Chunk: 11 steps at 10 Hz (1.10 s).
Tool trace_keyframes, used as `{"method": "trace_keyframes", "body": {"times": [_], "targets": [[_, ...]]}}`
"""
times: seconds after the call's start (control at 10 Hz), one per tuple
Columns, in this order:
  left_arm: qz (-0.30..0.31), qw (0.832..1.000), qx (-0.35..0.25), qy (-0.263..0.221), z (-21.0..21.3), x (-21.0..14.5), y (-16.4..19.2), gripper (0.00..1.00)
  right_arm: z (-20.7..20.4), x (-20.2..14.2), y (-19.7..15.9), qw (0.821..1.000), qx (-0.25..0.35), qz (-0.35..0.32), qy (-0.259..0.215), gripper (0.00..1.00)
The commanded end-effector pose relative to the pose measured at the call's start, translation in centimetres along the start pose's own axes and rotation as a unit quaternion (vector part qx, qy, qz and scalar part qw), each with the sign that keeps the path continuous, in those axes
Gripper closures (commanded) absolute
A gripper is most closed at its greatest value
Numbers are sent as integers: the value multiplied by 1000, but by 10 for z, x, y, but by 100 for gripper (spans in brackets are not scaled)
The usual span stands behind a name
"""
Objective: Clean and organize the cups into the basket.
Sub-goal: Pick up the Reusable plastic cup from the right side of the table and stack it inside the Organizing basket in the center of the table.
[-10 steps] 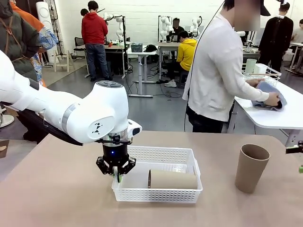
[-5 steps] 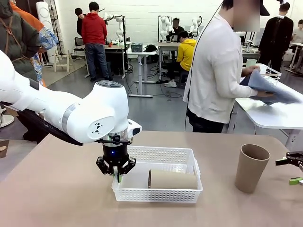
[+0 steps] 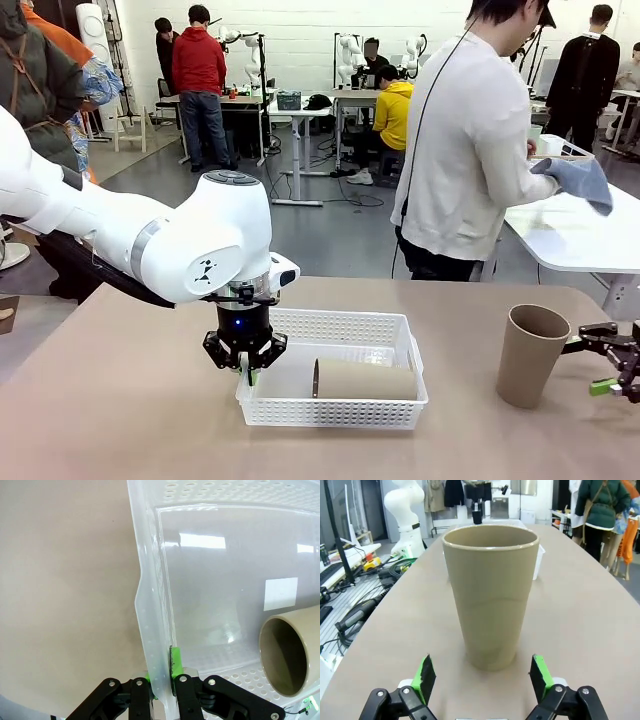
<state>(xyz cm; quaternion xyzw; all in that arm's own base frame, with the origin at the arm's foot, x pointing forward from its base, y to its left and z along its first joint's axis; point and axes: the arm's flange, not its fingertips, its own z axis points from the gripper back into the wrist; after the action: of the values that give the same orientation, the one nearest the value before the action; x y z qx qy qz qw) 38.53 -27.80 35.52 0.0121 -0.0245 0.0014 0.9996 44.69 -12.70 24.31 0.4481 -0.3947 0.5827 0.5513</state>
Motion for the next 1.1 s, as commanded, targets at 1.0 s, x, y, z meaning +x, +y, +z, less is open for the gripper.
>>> {"method": "trace_keyframes", "body": {"times": [1.0], "targets": [[1, 1000, 1, -2, 1, -1, -2, 100, -72, -6, -11, 996, 62, -49, 30, 0]]}}
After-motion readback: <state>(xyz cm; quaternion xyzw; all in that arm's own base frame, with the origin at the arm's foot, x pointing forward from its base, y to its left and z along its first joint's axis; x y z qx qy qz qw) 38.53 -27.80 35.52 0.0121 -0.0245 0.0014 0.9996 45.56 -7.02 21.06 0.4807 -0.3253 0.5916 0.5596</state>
